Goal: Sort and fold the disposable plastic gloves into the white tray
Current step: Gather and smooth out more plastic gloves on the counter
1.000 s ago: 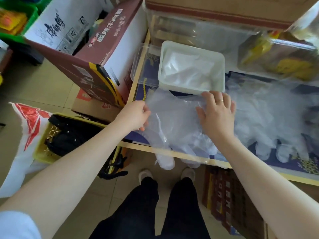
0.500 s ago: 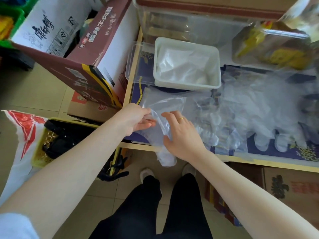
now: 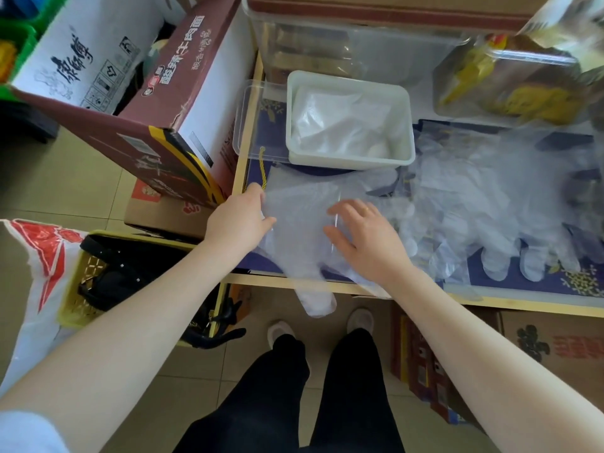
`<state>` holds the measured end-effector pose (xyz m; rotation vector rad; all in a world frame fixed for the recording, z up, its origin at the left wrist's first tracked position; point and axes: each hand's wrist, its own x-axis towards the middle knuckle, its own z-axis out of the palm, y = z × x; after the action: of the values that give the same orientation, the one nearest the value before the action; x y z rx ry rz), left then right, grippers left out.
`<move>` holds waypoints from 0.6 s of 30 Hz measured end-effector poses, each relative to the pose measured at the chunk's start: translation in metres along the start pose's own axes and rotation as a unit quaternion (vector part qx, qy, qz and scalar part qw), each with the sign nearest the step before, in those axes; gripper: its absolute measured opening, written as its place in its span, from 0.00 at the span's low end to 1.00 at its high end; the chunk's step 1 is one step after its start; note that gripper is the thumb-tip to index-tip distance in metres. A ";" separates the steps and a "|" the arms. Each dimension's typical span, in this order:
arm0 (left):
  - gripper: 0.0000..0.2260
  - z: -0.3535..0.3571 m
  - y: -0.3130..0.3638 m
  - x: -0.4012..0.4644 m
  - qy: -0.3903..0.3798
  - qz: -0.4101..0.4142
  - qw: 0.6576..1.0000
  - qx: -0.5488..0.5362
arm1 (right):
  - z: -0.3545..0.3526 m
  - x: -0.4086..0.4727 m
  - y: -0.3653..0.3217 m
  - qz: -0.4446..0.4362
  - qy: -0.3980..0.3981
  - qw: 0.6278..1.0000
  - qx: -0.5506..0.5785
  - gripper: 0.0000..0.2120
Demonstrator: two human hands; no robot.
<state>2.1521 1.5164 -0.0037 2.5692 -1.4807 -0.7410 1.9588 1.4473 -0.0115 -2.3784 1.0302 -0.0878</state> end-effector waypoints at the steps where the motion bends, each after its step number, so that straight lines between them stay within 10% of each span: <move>1: 0.21 0.000 0.000 -0.001 0.012 0.006 1.000 0.013 | 0.002 0.006 0.005 0.011 -0.009 0.998 -0.055 0.26; 7: 0.28 0.024 0.016 -0.001 0.046 0.244 0.959 0.137 | 0.035 0.014 0.025 0.043 -0.093 0.977 -0.185 0.48; 10: 0.30 0.039 0.018 0.003 -0.078 0.226 0.958 0.156 | 0.037 0.014 0.028 0.034 -0.088 0.974 -0.208 0.52; 18: 0.45 0.033 0.024 0.000 -0.119 0.154 0.960 0.200 | -0.006 -0.025 0.073 0.037 -0.103 0.965 -0.238 0.52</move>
<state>2.1182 1.5093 -0.0249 2.4723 -2.2520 -0.7976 1.8916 1.4208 -0.0398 -2.6902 1.1339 0.4755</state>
